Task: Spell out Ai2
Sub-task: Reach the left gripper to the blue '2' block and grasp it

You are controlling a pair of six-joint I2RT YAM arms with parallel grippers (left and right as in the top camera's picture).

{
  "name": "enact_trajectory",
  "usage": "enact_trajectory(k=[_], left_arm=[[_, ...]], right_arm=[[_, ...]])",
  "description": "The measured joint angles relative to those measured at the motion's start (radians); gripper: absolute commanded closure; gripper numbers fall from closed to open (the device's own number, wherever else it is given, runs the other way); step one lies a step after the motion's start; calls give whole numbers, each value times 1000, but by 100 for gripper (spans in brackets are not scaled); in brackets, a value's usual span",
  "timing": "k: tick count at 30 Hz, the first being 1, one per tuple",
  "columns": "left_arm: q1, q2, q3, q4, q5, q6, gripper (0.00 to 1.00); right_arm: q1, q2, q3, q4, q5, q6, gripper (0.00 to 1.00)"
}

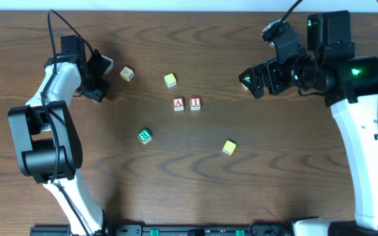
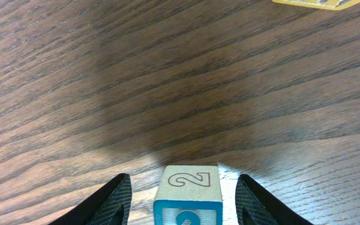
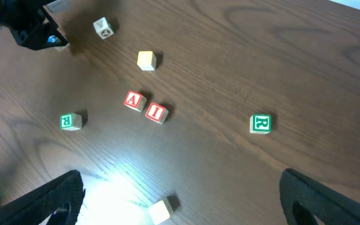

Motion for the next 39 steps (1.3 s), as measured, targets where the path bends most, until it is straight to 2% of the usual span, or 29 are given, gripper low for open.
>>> enact_trajectory(k=[7,18,39], left_arm=[[0,0,0,-28,11,0,45],[4,0,0,-70,14,0,51],[14,0,2,-100,14,-12,76]], right_arm=[[0,0,0,0,0,0,1],[0,0,0,0,0,0,1],[0,0,0,7,0,0,1]])
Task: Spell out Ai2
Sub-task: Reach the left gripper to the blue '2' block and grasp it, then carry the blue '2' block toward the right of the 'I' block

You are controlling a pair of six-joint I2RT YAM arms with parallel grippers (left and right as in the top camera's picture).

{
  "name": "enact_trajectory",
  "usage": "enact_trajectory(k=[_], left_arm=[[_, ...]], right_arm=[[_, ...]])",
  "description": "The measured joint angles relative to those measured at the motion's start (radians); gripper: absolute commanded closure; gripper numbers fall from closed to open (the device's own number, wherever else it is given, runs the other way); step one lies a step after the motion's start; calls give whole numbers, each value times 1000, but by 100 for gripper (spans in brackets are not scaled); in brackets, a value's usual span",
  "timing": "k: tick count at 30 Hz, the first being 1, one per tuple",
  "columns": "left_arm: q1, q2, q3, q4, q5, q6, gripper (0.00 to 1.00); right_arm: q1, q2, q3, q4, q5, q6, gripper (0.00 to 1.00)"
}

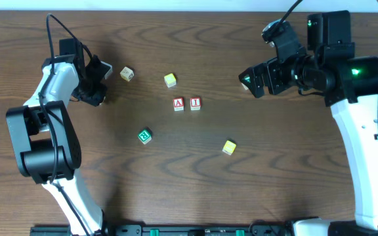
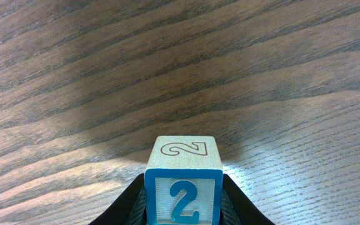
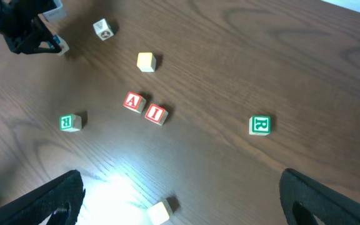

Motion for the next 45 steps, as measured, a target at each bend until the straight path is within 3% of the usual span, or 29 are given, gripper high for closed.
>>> enact_trajectory(k=[5,10,13,19,23,33,39,45], left_arm=[[0,0,1,0,1,-41,78],[-5,4,43,-53,1,-124,87],[-21,10,133,-128,1,-178,94],[-111,9,390,-256,3,-348,94],[-209,2,465,-251,32,-457,95],[-572,-1,472,-65,73,-754,94],[-783,-1,472,-52,-80,-921,94],[-880,30,473,-72,-166,-1091,94]], right_arm=[[0,0,0,34,0,0,1],[-8,0,0,64,0,5,1],[-30,0,0,75,0,17,1],[-116,-6,0,84,0,58,1],[-165,-48,6,82,0,69,1],[-279,-283,81,61,0,129,3],[-285,-311,82,18,-1,172,5],[-285,-366,81,15,0,198,4]])
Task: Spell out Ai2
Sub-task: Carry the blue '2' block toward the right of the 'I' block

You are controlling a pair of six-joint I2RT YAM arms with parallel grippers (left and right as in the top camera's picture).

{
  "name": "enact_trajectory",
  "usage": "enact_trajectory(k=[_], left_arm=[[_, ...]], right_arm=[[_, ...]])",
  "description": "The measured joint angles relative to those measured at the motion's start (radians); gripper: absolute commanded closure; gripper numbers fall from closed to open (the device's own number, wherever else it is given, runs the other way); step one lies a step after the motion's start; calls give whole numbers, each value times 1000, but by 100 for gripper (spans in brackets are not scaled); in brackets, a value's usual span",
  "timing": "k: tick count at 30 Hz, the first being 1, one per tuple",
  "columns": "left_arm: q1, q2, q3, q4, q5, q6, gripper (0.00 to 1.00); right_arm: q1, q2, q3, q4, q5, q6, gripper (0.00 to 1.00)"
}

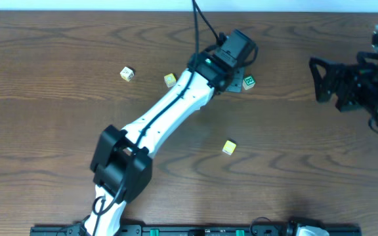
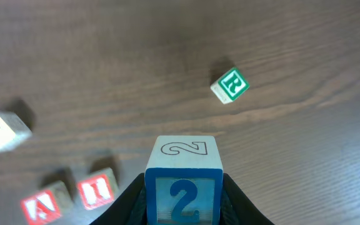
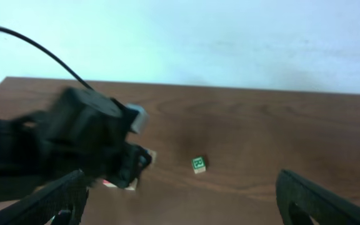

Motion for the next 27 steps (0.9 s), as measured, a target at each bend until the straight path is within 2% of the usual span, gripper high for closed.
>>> enact_trajectory(k=[5,10,27], left_arm=[[1,102,0,-19,-16,-96,94],[3,173,0,-48,-19,-138,94],[3,206,0,-90,-19,-256,94]], right_arm=[[0,-68,0,-19,17,19,1],[0,-77,0,-58,28,28,1],[0,-65,0,-74,43,28,1]])
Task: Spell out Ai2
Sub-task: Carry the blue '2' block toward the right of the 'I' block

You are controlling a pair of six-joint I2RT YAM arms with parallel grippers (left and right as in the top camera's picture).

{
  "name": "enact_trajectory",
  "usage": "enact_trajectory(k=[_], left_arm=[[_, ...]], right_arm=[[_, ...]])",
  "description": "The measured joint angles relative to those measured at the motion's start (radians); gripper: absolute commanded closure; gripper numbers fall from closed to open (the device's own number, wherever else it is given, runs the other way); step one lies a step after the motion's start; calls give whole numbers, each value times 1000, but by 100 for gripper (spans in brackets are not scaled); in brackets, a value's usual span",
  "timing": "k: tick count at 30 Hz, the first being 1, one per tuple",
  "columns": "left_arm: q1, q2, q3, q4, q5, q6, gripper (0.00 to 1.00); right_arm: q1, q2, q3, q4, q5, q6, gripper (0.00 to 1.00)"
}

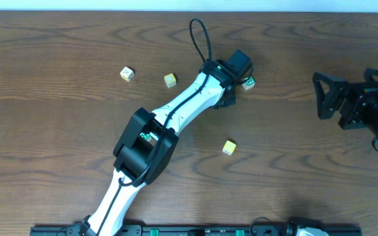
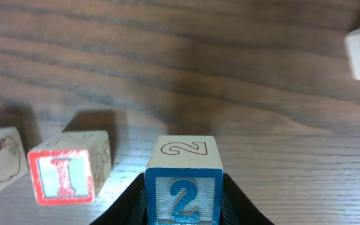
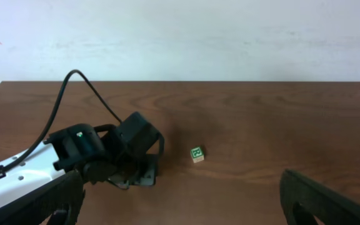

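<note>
My left gripper (image 2: pixel 183 201) is shut on a wooden block with a blue 2 (image 2: pixel 183 178), held low over the table. Just left of it, across a small gap, stands the red I block (image 2: pixel 61 176). The A block (image 2: pixel 2 164) sits at the left edge next to the I and shows an apple face. In the overhead view the left wrist (image 1: pixel 227 77) covers these blocks. My right gripper (image 1: pixel 322 97) hovers wide open at the far right, holding nothing.
A green R block (image 1: pixel 249 82) lies just right of the left wrist. Two yellow blocks (image 1: pixel 169 80) (image 1: pixel 229 147) and a pale block (image 1: pixel 126 73) are scattered on the brown wooden table (image 1: pixel 58 131). A pale block shows at the left wrist view's top right.
My left gripper, still holding the 2 block, has come down from high above the table to just right of the I block. The right arm has barely moved.
My left gripper stood open around the 2 block at the table's far left, then shut on it. It then held the block high over the centre, while the right arm had drawn back to the right. Now the 2 hangs low beside the I.
</note>
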Motion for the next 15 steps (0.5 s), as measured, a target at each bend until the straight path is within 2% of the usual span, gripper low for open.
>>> enact_trajectory(k=[15], left_arm=[[0,3,0,-9,-30,-26,94]], right_arm=[[0,0,0,0,0,0,1]])
